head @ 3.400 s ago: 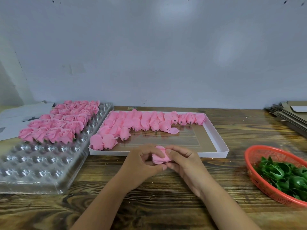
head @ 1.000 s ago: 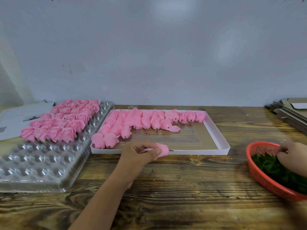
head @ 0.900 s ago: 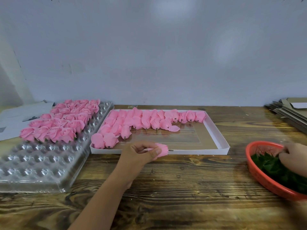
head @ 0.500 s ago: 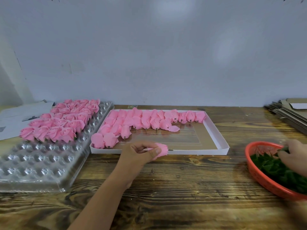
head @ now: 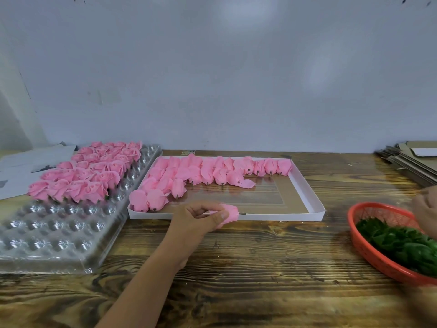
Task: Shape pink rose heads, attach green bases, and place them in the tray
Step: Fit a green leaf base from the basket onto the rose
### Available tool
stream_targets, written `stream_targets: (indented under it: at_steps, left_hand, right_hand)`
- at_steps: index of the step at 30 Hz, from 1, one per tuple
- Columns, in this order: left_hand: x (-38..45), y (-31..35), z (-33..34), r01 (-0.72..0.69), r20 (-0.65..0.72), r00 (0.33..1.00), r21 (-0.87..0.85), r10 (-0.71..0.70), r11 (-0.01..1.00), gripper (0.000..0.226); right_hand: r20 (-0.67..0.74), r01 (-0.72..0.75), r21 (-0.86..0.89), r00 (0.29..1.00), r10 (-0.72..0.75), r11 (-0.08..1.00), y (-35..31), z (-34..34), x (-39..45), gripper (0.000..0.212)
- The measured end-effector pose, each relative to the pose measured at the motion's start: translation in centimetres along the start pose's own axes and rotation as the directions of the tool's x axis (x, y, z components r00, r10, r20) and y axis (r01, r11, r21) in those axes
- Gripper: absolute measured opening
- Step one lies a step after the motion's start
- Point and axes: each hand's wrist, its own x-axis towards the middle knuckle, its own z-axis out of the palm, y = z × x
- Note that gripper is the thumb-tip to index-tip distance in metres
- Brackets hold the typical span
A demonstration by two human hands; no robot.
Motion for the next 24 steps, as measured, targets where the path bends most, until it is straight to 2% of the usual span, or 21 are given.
stream_targets:
  at_steps: [2, 4, 6, 8, 10, 13, 17, 20, 24]
  left_hand:
    - [0.0, 0.0, 0.0, 0.007, 0.001, 1.000, -0.008, -0.007, 1.000, 0.010]
    - [0.0, 0.0, 0.1, 0.014, 0.001, 1.000, -0.022, -0.014, 1.000, 0.012]
    - [-0.1, 0.0, 0.0, 0.015, 0.006, 1.000, -0.036, -0.015, 0.999, 0.018]
    - [0.0, 0.0, -0.2, 0.017, 0.012, 1.000, -0.055, -0.017, 0.998, 0.022]
    - [0.0, -0.1, -0.3, 0.021, 0.010, 1.000, -0.064, -0.020, 0.998, 0.023]
    - [0.1, -0.1, -0.3, 0.025, 0.003, 1.000, -0.077, -0.025, 0.997, 0.020]
    - [0.1, -0.1, -0.3, 0.015, 0.002, 1.000, -0.101, -0.015, 0.995, 0.019]
    - [0.1, -0.1, -0.3, 0.011, 0.002, 1.000, -0.117, -0.011, 0.993, 0.021]
    - [0.1, -0.2, -0.2, 0.006, 0.021, 1.000, -0.105, -0.004, 0.994, 0.022]
  right_hand:
    - [-0.039, 0.024, 0.163, 0.999, -0.018, 0.986, -2.8, -1.2, -1.6, 0.039]
    - [-0.058, 0.158, 0.298, 0.987, -0.147, 0.941, -6.0, -3.3, -3.7, 0.027]
    - [-0.075, 0.249, 0.467, 0.967, -0.242, 0.849, -9.7, -5.9, -6.7, 0.022]
    - [-0.005, 0.193, 0.715, 0.963, -0.271, 0.672, -13.6, -7.4, -9.8, 0.024]
    - [0.132, 0.050, 0.870, 0.935, -0.330, 0.490, -16.7, -6.7, -11.6, 0.027]
    - [0.326, -0.187, 0.915, 0.866, -0.379, 0.359, -20.2, -2.8, -12.8, 0.031]
    - [0.533, -0.501, 0.845, 0.759, -0.375, 0.187, -23.6, 1.8, -14.5, 0.028]
    - [0.574, -0.581, 0.808, 0.743, -0.345, 0.093, -24.3, 3.6, -15.7, 0.038]
    - [0.565, -0.584, 0.808, 0.734, -0.378, 0.075, -24.2, 4.4, -16.6, 0.045]
